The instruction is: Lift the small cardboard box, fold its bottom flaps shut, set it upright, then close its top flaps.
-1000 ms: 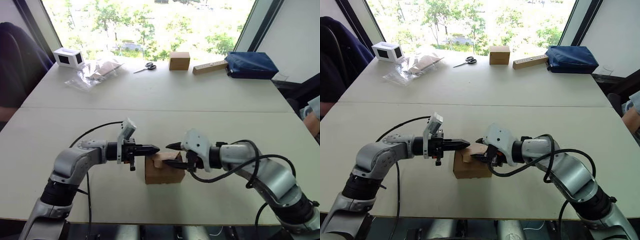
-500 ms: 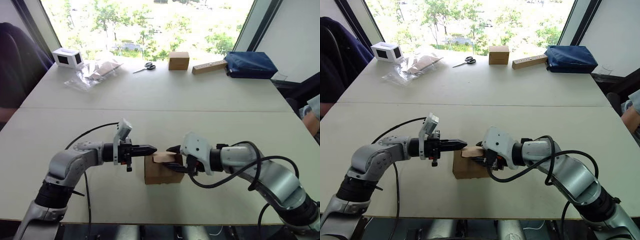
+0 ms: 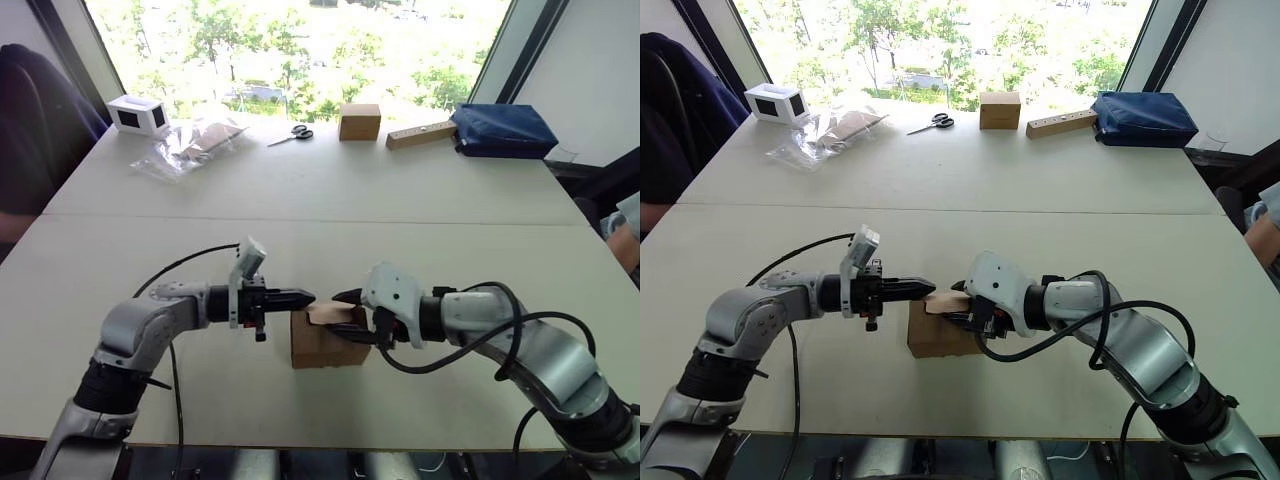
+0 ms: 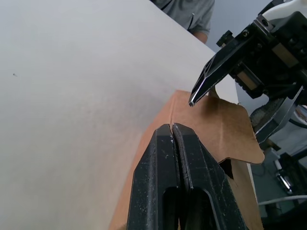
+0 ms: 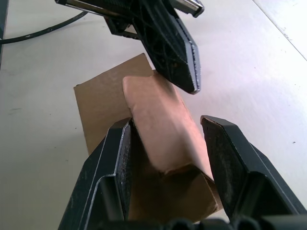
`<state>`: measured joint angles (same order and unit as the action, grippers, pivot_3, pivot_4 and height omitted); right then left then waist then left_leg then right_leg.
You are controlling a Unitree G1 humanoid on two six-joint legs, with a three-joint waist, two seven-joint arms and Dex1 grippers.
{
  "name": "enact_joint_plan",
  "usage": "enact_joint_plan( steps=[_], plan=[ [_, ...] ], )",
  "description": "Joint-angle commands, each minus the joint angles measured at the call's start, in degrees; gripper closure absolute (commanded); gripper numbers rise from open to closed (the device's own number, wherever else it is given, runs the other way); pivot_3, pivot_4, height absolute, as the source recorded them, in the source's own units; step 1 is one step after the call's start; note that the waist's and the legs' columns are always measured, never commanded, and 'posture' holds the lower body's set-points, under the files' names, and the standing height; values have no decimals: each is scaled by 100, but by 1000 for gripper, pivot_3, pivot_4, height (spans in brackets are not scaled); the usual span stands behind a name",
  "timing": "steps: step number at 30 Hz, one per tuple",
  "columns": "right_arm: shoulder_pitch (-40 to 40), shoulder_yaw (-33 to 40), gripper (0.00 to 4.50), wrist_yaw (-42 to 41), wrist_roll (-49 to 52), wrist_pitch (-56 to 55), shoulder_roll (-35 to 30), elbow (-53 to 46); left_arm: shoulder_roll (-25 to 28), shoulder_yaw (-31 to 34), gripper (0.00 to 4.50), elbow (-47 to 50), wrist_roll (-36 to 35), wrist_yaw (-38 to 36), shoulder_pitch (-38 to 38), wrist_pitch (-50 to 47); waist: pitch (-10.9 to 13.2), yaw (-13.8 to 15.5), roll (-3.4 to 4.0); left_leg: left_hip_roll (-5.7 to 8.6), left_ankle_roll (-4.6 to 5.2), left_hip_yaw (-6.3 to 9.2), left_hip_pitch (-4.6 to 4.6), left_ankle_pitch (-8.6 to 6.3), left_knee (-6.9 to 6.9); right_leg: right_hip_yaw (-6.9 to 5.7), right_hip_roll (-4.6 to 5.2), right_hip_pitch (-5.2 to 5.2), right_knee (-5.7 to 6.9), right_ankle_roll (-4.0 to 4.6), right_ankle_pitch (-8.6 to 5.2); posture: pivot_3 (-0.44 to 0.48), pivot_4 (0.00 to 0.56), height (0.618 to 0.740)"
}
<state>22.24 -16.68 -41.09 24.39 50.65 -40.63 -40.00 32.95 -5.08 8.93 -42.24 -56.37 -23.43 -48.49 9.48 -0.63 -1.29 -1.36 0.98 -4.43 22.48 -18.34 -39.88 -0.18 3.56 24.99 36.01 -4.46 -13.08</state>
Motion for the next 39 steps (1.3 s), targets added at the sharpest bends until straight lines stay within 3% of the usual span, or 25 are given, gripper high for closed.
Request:
enact_joint_plan(
  steps=[1, 12, 23, 33, 39],
  plan=[
    [-43, -67, 2217, 57, -46, -63, 66, -136, -6, 210, 4500, 242, -200, 9, -131, -116, 0, -1, 0, 0, 0, 0, 0, 0, 0, 0, 0, 0, 0, 0, 0, 0, 150, 740],
    [-47, -102, 2217, 51, -188, -132, 118, 8, 202, 412, 4500, 1044, -568, 341, 371, -637, 0, 3, 0, -2, 0, 0, 0, 0, 0, 0, -1, 1, 0, 0, 0, 0, 150, 740],
    [-67, 140, 2217, -15, -17, -48, 80, -112, -135, 274, 4500, 832, -440, 702, 229, -626, 0, 6, 0, 1, 0, 1, 0, 0, 0, 0, 0, -1, 0, 0, 0, 0, 150, 740],
    [-68, 986, 2217, 41, 1064, 489, 215, -444, -160, 152, 4500, 765, -279, 679, 419, -512, 0, -1, 0, 1, 0, 2, -1, 0, 0, 1, 1, -1, -1, 0, 0, 0, 150, 740],
    [43, 722, 2217, 146, 828, 386, 67, -315, -214, 197, 4500, 742, -304, 719, 420, -502, 0, -1, 0, 1, 0, 2, 0, 0, 0, 1, 2, -1, -1, 0, 0, 0, 150, 740]
  ],
)
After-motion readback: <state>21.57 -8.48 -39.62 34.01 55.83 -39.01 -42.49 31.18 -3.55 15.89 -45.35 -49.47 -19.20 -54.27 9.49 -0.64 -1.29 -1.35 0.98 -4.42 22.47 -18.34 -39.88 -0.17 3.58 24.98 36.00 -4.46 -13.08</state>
